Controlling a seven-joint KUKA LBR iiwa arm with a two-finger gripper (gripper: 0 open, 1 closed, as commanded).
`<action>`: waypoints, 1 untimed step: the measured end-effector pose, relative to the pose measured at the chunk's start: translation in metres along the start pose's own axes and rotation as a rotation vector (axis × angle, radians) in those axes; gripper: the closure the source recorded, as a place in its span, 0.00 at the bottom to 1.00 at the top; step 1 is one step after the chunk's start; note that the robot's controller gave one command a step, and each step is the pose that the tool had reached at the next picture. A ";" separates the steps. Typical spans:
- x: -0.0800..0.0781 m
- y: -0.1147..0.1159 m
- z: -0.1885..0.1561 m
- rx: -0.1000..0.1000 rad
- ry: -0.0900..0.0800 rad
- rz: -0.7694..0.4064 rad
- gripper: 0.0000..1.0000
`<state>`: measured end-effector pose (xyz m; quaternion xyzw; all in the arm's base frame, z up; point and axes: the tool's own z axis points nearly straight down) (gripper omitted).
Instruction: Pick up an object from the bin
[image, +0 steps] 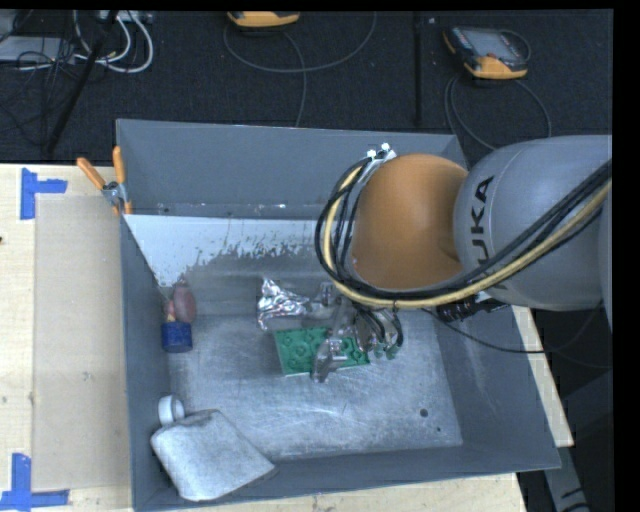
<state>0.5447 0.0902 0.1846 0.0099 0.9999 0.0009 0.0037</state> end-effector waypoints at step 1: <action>-0.003 -0.005 -0.092 0.000 -0.001 0.011 1.00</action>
Offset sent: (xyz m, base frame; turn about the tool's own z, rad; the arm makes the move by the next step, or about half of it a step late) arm 0.0006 -0.0063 0.0879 0.0120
